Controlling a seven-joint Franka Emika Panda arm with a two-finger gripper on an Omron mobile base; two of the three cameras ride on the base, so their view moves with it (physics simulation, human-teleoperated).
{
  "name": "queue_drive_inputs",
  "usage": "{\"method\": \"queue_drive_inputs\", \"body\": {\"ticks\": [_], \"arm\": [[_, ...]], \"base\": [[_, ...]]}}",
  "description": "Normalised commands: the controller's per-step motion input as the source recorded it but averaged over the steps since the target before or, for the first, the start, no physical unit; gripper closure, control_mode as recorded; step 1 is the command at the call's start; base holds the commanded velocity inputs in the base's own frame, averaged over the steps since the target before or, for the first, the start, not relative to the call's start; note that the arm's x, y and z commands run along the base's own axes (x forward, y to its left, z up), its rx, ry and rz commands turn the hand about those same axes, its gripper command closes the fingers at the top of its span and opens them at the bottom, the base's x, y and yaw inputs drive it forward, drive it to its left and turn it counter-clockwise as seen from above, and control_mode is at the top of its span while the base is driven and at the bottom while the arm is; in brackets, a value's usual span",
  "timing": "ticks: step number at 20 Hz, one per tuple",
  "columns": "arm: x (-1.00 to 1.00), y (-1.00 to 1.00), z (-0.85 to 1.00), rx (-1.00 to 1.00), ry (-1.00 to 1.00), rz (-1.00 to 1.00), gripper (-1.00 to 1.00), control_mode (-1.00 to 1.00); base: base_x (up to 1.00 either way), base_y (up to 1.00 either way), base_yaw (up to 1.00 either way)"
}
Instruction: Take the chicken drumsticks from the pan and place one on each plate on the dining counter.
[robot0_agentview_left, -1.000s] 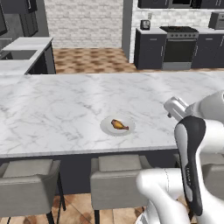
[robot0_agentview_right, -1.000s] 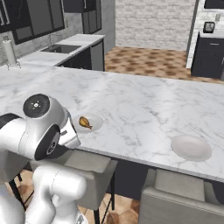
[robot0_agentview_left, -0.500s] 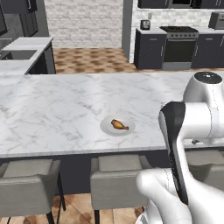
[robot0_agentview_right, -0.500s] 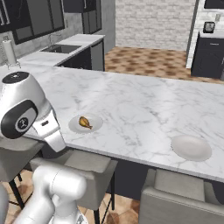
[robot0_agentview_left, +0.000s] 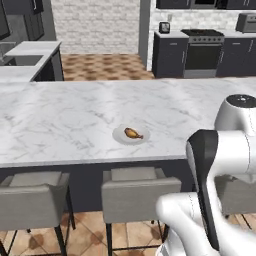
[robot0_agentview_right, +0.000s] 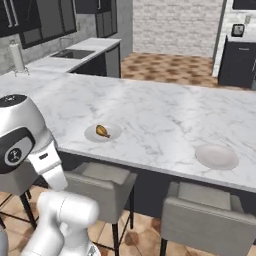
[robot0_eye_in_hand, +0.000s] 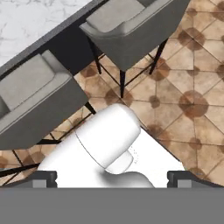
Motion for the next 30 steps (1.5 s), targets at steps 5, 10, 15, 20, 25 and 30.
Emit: {"method": "queue_drive_inputs", "body": {"ticks": [5,10,15,20,25,30], "arm": [[0.0,0.0,0.0,0.0,0.0,0.0,-1.0,1.0],[0.0,0.0,0.0,0.0,0.0,0.0,-1.0,1.0],[0.0,0.0,0.0,0.0,0.0,0.0,-1.0,1.0],[0.0,0.0,0.0,0.0,0.0,0.0,-1.0,1.0],[0.0,0.0,0.0,0.0,0.0,0.0,-1.0,1.0],[0.0,0.0,0.0,0.0,0.0,0.0,-1.0,1.0]], "base": [[-0.7,-0.48,0.0],[-0.51,-0.89,-0.07],[-0.04,-1.0,-0.17],[0.02,-1.0,-0.19],[0.2,-1.0,-0.24],[0.51,-1.0,-0.36]]}}
